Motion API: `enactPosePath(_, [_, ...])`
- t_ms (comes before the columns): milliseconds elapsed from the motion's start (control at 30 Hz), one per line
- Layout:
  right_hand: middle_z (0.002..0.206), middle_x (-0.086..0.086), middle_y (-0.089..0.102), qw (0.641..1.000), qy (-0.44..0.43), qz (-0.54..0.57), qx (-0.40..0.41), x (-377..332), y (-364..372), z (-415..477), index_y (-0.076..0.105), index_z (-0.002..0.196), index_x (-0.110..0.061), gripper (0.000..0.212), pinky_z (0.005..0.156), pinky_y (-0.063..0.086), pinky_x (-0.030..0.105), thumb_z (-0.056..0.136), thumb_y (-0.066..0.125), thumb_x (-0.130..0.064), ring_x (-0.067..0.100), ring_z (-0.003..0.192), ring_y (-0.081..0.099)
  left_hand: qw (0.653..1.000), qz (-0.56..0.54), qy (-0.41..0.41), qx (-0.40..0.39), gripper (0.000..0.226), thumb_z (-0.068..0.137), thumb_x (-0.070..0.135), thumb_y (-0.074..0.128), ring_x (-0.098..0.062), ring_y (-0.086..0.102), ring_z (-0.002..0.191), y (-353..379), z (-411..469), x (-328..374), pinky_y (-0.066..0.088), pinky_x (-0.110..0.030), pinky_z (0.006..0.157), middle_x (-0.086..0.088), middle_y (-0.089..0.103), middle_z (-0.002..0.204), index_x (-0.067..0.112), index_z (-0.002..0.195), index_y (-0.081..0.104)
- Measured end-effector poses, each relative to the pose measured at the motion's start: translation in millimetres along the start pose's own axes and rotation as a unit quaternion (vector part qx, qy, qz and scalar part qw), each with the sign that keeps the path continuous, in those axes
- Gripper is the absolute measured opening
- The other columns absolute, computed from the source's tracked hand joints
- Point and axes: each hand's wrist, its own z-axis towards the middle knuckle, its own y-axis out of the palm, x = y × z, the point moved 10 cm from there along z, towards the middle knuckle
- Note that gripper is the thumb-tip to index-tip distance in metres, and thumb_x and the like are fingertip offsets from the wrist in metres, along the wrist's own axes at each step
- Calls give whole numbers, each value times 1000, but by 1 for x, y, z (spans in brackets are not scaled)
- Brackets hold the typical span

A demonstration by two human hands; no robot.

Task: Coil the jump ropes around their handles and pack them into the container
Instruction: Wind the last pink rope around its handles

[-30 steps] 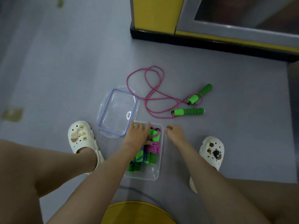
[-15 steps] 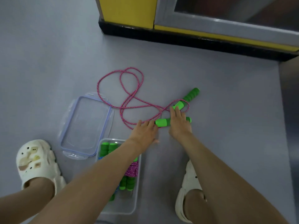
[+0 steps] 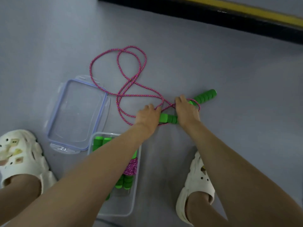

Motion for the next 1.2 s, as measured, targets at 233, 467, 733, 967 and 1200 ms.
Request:
enactPosePath(233, [119,15,59,998,25,-55,8,-2,-8,-4,36,125,-7,38,77,49,40,90,47,1,34,108,59,996,-28,83,1,53,92,42,55,-31,45,117,-18,-21,1,45,-42,83,-13,43,126,14,133,40])
enactPosePath(467, [115,18,58,976,130,167,54,-1,-67,-47,51,119,-8,37,86,43,37,89,59,-27,35,109,54,916,-396,32,51,39,75,24,78,-26,57,91,-68,-48,-34,44,-33,80,-12,58,99,8,105,57])
enactPosePath(733, [112,16,61,883,148,439,80,0,-138,-104,53,117,-2,36,80,41,31,90,59,-25,32,107,58,776,-626,-43,61,23,89,19,65,-21,52,88,-143,-119,-52,47,-37,82,-11,55,97,13,101,47])
enactPosePath(967, [120,16,59,853,129,504,44,-25,-197,-173,52,121,-2,42,93,44,35,92,59,-32,30,110,56,719,-687,-42,90,30,96,36,53,-21,63,72,-211,-200,-47,56,-34,62,-10,60,90,12,113,45])
enactPosePath(1200, [107,12,61,807,96,578,71,-44,-252,-240,54,121,-1,37,69,47,27,95,55,-28,19,85,57,667,-738,-79,61,32,93,27,61,-20,58,62,-239,-278,-53,54,-32,56,-9,57,78,11,115,44])
